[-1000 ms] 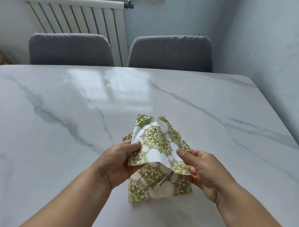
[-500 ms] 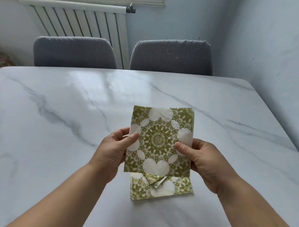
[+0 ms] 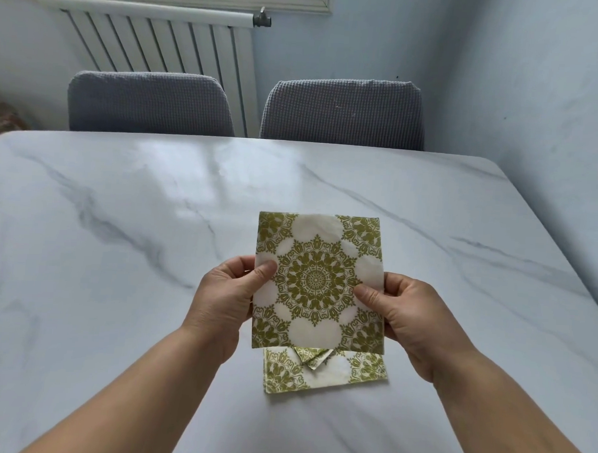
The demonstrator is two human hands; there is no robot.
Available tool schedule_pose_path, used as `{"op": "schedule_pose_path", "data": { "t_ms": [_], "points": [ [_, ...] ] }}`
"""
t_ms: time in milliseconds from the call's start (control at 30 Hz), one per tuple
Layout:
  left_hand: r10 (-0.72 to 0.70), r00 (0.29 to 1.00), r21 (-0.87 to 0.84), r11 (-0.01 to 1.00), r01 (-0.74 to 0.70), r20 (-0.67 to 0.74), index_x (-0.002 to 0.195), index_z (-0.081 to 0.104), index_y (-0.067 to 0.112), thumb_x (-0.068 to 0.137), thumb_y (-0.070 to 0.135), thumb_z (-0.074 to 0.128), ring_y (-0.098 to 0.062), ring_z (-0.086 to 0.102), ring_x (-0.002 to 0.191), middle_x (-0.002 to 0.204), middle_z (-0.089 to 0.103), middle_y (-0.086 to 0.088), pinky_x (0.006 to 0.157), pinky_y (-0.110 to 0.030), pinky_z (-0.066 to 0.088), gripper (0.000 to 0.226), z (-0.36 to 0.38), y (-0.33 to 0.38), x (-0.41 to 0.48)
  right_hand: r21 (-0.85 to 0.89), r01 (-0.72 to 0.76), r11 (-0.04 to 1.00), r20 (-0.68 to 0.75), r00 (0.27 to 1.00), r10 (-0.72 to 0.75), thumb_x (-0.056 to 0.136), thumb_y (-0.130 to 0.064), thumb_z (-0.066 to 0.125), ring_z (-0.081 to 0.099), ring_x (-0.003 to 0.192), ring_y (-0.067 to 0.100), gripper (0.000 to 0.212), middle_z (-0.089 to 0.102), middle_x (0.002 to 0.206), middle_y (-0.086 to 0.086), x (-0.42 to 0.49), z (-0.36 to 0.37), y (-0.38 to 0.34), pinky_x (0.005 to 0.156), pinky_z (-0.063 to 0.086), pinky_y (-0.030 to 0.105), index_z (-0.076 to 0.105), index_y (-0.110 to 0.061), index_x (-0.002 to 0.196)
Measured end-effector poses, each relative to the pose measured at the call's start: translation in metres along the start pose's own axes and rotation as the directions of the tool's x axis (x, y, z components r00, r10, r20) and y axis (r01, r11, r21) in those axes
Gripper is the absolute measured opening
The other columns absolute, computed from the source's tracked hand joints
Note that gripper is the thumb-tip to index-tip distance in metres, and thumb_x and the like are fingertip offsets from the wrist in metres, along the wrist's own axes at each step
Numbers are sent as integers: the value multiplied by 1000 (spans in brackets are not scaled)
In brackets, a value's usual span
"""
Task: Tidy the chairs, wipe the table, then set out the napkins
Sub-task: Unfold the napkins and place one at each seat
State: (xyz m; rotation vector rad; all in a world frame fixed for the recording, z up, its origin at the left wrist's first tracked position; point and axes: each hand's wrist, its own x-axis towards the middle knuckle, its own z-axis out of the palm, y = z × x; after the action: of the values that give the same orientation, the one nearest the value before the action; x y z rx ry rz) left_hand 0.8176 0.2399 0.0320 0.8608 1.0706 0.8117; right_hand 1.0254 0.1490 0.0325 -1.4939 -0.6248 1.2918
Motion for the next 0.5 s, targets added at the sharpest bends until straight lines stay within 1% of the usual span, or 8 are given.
{"op": "schedule_pose_path", "data": {
  "t_ms": [167, 267, 333, 367, 433, 500],
  "points": [
    [-16, 1000, 2, 1000, 16, -1, 99, 70, 11, 71, 29, 74, -20, 70, 73, 93, 75, -10, 56, -28, 56, 33, 0, 1, 0, -23, 14, 1000, -11, 1000, -14, 82, -11, 71, 73, 85, 21, 17, 76, 90, 6, 2, 1, 1, 65, 56, 26, 72, -13, 99],
    [-28, 1000, -9, 1000, 28, -4, 98, 71, 15, 74, 33, 72, -19, 70, 72, 91, 75, -8, 55, -27, 55, 29, 1, 4, 1, -84, 25, 996, -28, 999, -27, 82, -10, 72, 73, 82, 19, 14, 76, 87, 4, 3, 0, 0, 62, 54, 23, 73, -13, 95],
    [-30, 999, -18, 999, 30, -27, 96, 70, 14, 79, 28, 71, -19, 71, 71, 91, 75, -8, 54, -26, 55, 22, 3, 7, 4, -119, 27, 992, -35, 999, -32, 82, -10, 72, 73, 81, 19, 13, 76, 85, 5, 5, -1, -2, 61, 54, 23, 73, -12, 95],
    [-29, 998, -29, 999, 28, -48, 96, 69, 12, 82, 24, 70, -19, 71, 70, 91, 75, -9, 53, -26, 55, 18, 5, 10, 6, -109, 24, 994, -24, 999, -27, 82, -12, 72, 73, 82, 20, 15, 76, 87, 6, 6, -2, -3, 62, 55, 25, 72, -11, 98],
    [-23, 996, -54, 998, 18, -92, 98, 68, 10, 85, 20, 68, -19, 71, 71, 91, 75, -9, 53, -27, 56, 17, 8, 13, 12, -5, -15, 1000, 55, 998, 16, 81, -20, 72, 73, 86, 26, 26, 75, 94, 10, 7, -4, -6, 64, 58, 30, 69, -10, 105],
    [-18, 991, -73, 997, 8, -132, 100, 68, 9, 85, 20, 68, -20, 71, 74, 93, 75, -9, 59, -30, 59, 19, 13, 17, 18, 72, -85, 994, 133, 988, 75, 78, -24, 73, 72, 90, 32, 34, 74, 99, 14, 8, -3, -7, 68, 60, 37, 65, -10, 109]
  ]
}}
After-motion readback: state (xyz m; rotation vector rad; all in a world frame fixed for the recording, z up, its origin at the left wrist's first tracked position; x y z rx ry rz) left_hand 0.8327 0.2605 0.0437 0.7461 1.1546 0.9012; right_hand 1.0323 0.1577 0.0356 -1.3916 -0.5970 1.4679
